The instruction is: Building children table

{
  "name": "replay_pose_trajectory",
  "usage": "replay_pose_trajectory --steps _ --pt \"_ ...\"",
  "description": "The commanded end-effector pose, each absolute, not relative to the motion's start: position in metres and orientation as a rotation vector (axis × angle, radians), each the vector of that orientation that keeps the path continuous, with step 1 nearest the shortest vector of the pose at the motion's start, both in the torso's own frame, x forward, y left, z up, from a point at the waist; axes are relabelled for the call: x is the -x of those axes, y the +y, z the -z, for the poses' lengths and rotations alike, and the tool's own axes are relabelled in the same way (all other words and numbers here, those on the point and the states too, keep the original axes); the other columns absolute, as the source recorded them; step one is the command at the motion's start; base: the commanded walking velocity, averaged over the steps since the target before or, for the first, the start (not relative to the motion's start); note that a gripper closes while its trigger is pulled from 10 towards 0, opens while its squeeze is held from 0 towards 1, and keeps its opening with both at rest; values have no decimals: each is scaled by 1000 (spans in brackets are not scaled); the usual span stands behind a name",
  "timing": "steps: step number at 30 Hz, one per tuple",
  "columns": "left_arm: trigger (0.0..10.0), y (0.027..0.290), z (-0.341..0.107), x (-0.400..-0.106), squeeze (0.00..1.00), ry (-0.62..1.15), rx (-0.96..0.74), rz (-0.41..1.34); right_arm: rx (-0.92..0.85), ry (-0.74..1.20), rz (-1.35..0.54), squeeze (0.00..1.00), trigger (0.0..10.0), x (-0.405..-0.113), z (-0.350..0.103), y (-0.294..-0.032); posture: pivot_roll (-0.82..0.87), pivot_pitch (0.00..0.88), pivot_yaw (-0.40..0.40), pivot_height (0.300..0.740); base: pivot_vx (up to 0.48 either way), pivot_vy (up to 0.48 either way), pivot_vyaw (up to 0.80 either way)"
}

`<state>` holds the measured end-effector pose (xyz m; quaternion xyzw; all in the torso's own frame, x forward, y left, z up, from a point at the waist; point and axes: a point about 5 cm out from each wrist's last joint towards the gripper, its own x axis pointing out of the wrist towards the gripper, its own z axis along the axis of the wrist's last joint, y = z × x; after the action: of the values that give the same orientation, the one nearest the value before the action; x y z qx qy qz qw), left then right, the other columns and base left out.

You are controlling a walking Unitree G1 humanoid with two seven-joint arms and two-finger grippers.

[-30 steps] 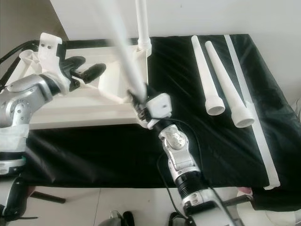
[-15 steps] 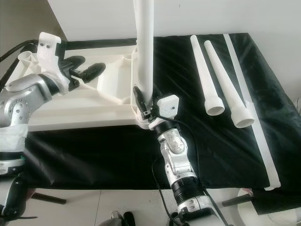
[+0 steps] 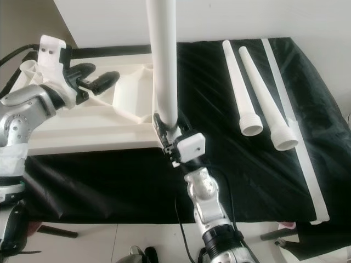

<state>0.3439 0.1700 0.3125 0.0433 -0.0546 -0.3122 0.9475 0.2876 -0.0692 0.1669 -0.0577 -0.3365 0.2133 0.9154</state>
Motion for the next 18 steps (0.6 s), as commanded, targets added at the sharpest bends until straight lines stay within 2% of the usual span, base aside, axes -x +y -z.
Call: replay_pose_trajectory --steps 1,11,18 --pt "10000 172 -319 -341 0 -126 -95 651 142 -419 -443 0 10000 -282 -111 -76 -28 216 122 740 0 0 0" --pt "10000 172 -320 -341 0 -125 -100 652 102 -315 -442 0 10000 -301 -120 -72 -27 216 118 740 0 0 0" --pt "10000 172 -321 -341 0 -128 -100 652 190 -216 -470 0 10000 -318 -131 -72 -27 216 116 740 0 0 0"
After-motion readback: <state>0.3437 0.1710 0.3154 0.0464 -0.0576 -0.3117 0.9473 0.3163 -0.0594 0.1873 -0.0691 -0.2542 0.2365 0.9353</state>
